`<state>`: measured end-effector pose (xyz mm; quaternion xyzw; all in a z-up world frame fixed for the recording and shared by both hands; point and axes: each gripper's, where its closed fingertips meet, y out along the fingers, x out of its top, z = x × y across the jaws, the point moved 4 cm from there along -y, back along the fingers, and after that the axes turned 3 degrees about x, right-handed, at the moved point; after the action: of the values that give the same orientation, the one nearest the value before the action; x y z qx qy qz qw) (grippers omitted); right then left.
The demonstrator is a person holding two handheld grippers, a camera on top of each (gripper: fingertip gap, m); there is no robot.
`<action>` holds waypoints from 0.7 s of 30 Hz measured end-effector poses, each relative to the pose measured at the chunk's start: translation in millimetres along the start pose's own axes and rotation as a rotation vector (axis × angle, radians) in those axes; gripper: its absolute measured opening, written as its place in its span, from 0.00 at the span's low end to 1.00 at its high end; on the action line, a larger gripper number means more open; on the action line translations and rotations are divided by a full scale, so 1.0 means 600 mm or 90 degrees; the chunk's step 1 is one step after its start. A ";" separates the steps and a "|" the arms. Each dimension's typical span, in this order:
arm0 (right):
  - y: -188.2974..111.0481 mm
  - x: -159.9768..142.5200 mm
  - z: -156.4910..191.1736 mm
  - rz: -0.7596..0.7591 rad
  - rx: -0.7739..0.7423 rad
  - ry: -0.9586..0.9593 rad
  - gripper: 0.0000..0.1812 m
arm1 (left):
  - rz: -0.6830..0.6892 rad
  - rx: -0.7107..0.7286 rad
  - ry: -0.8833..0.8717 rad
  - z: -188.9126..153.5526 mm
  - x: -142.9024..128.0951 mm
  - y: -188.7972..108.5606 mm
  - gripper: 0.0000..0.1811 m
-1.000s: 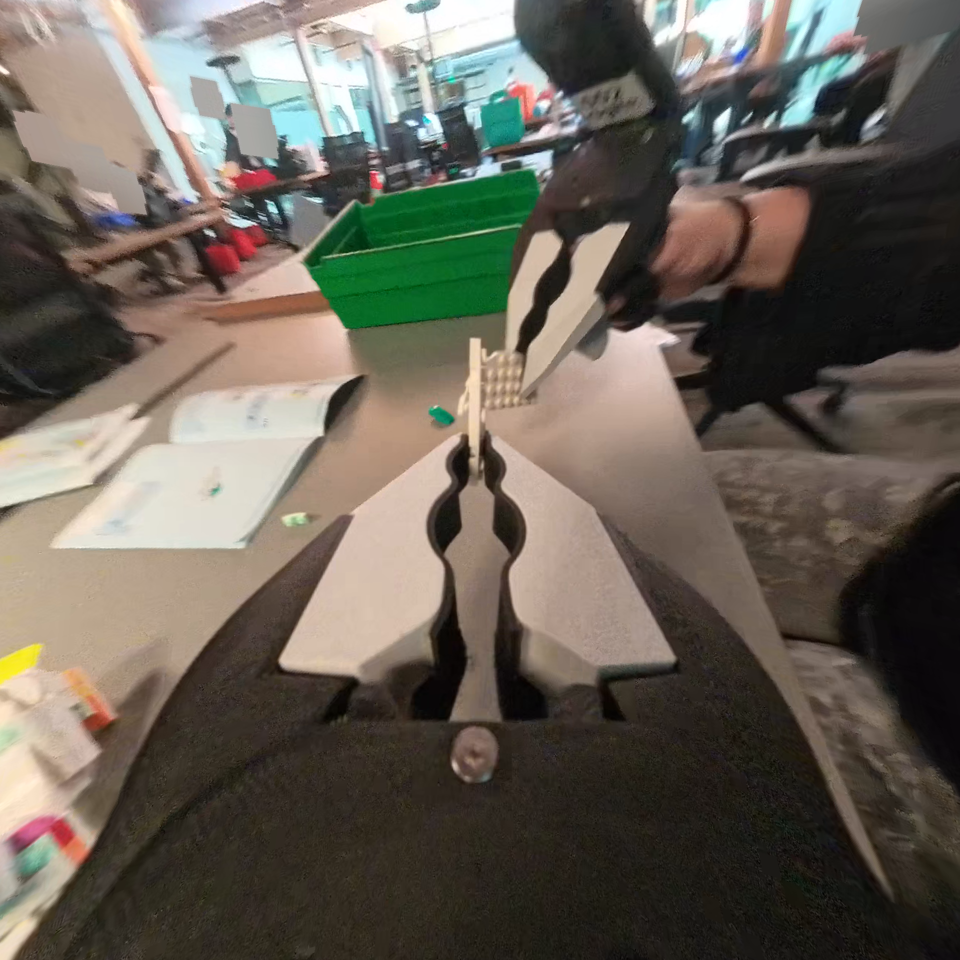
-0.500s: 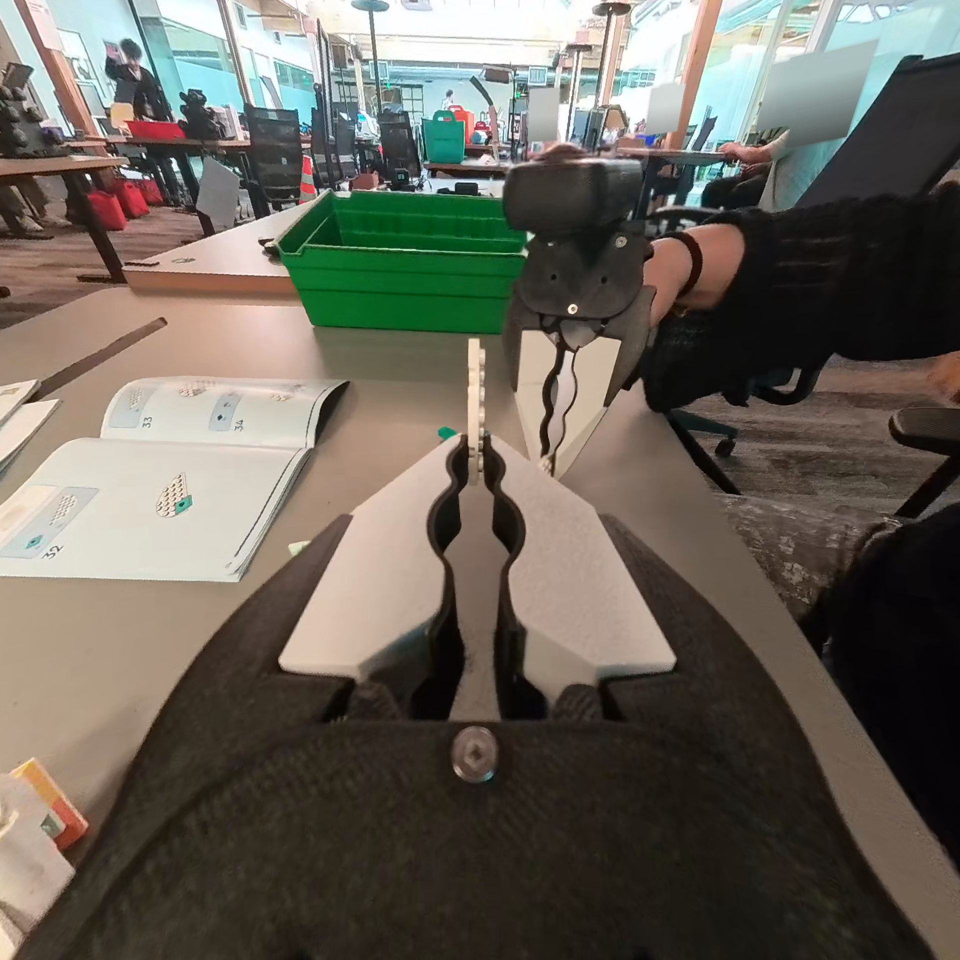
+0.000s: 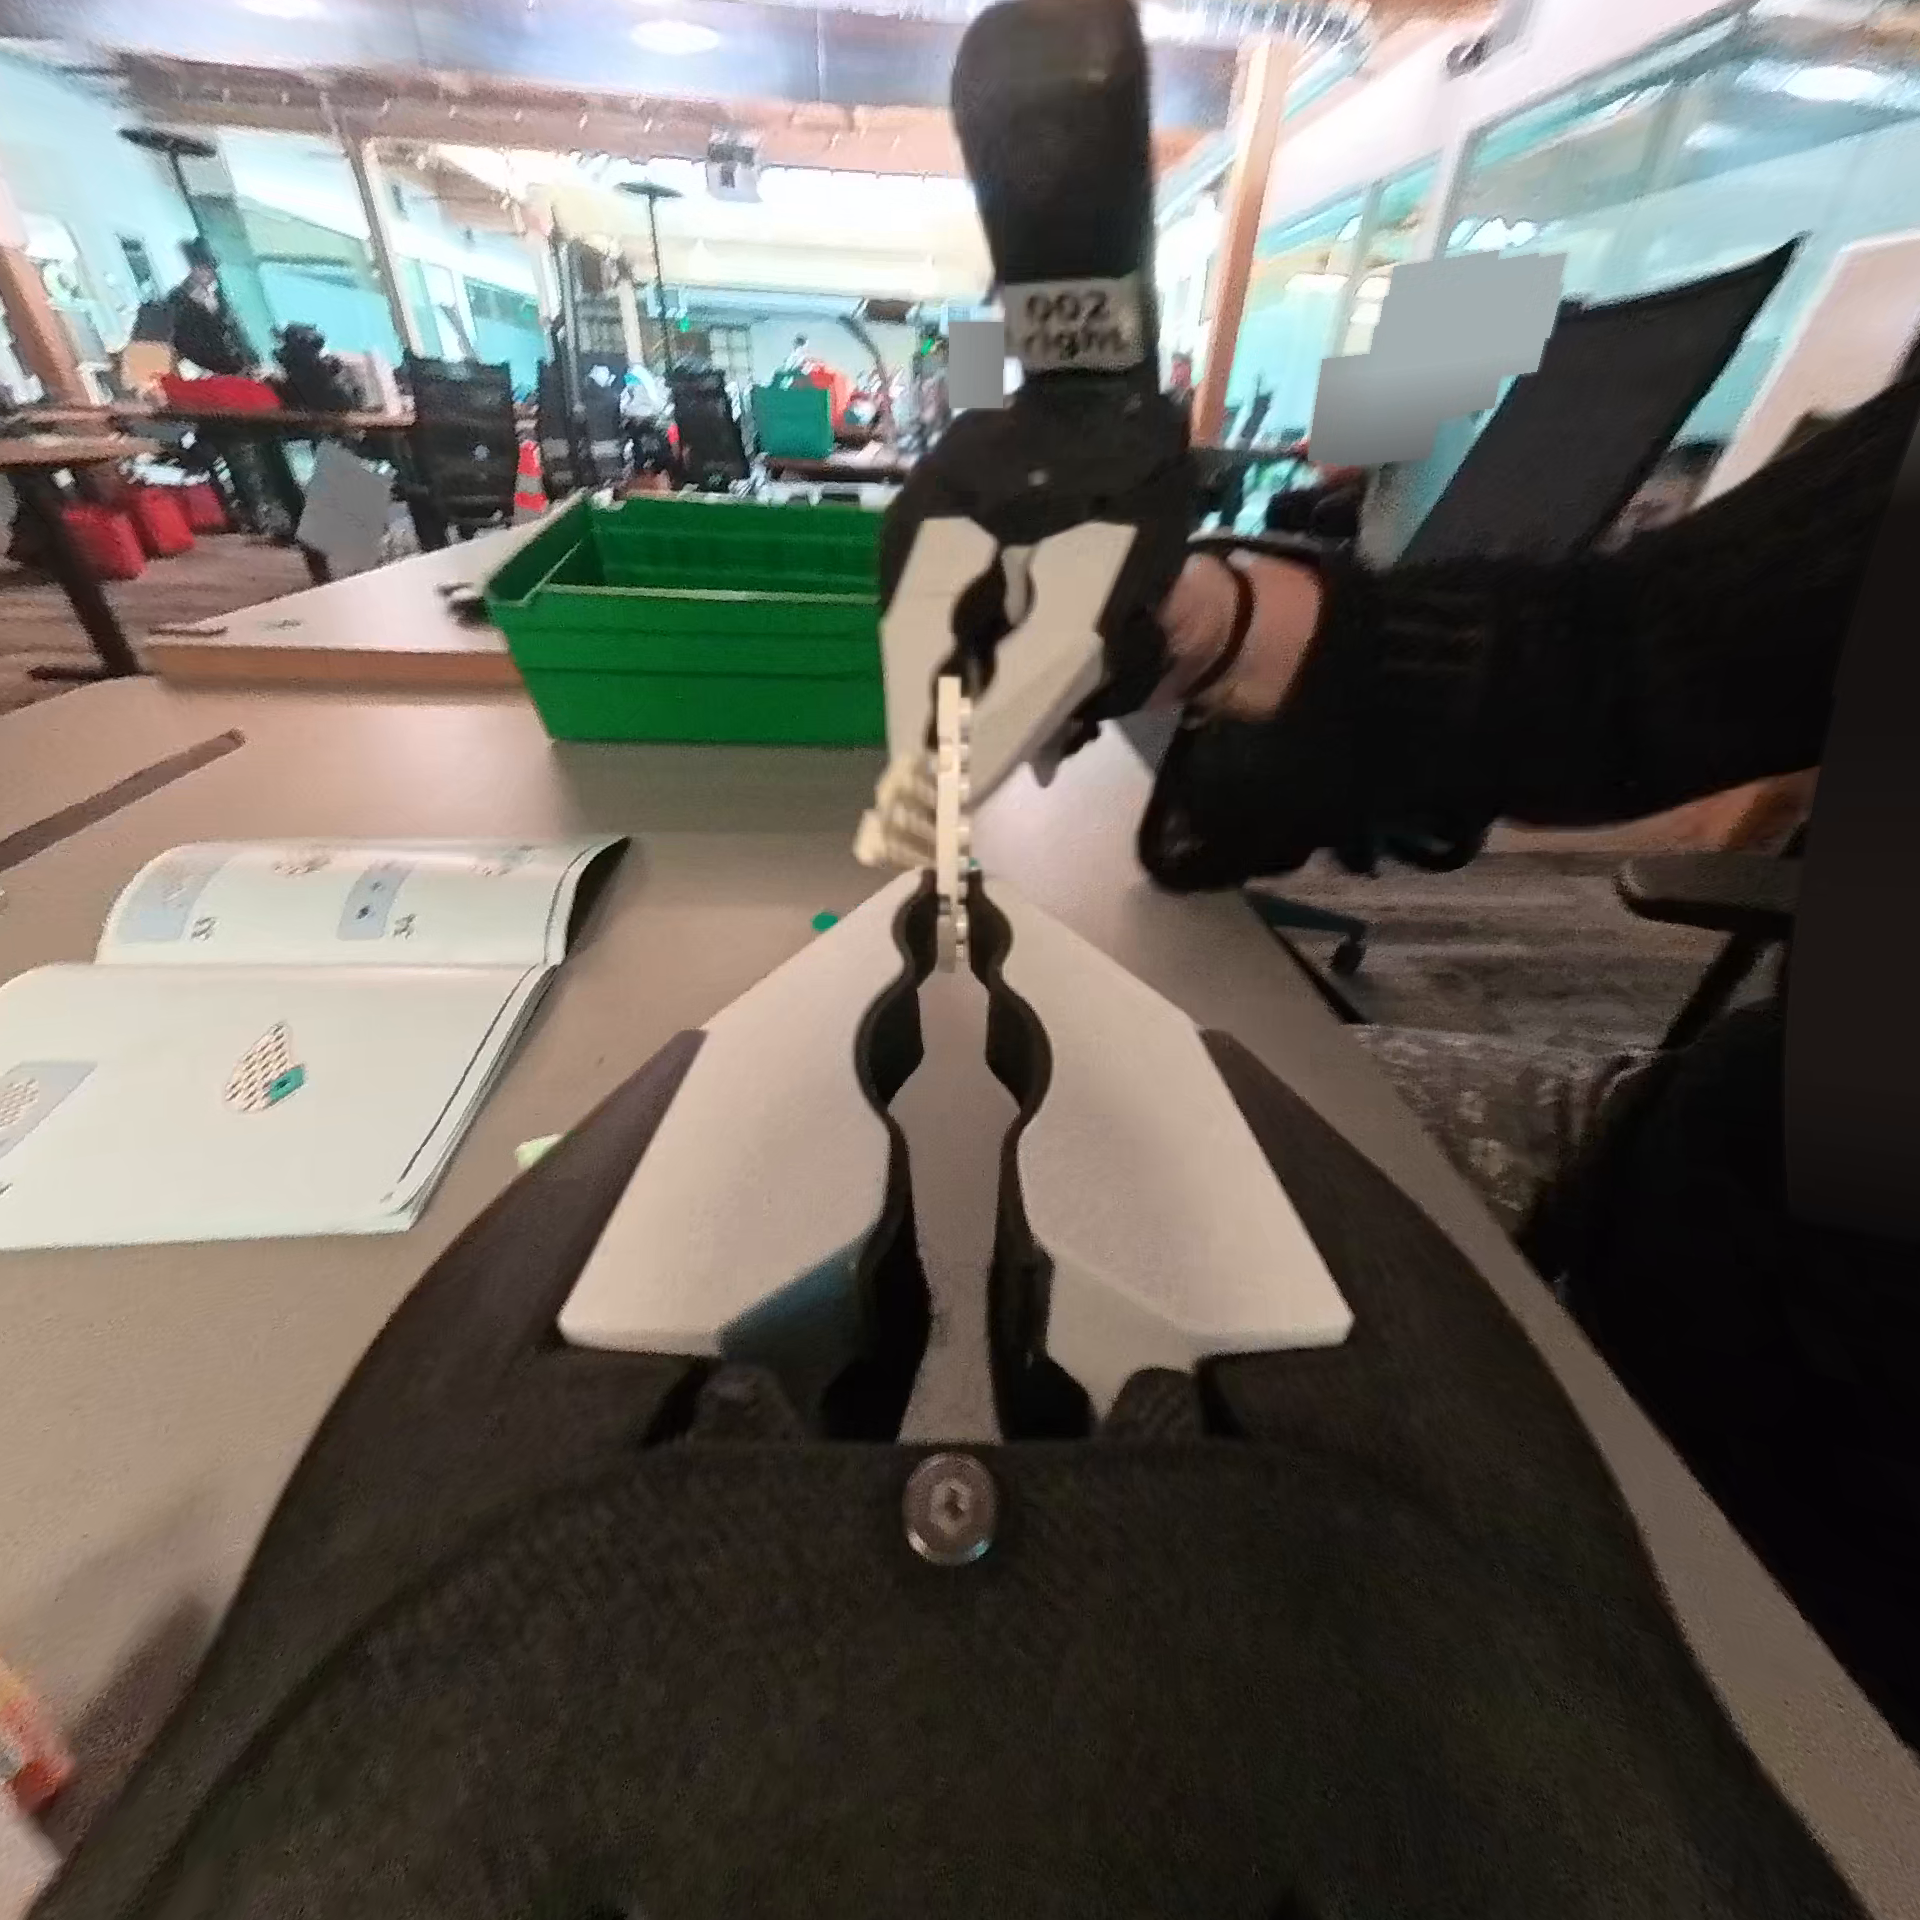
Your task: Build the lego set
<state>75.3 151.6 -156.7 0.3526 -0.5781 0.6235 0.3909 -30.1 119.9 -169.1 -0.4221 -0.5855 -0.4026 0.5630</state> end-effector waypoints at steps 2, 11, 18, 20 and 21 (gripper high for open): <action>0.005 0.033 0.012 -0.102 0.042 0.017 0.01 | -0.043 -0.033 -0.023 -0.009 0.010 -0.005 0.02; 0.032 0.042 0.037 -0.205 0.173 0.010 0.01 | -0.064 -0.084 -0.033 -0.021 0.011 -0.013 0.02; 0.032 0.026 0.029 -0.252 0.208 -0.007 0.01 | -0.032 -0.078 -0.017 -0.017 0.001 -0.012 0.02; 0.030 0.023 0.026 -0.280 0.220 -0.007 0.01 | -0.015 -0.072 -0.014 -0.015 -0.004 -0.013 0.02; 0.031 0.020 0.025 -0.285 0.223 -0.008 0.01 | -0.006 -0.069 -0.013 -0.013 -0.007 -0.012 0.02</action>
<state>53.0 137.3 -152.8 0.5374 -0.3716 0.6097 0.4488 -34.6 110.0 -173.0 -0.4532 -0.5705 -0.4324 0.5311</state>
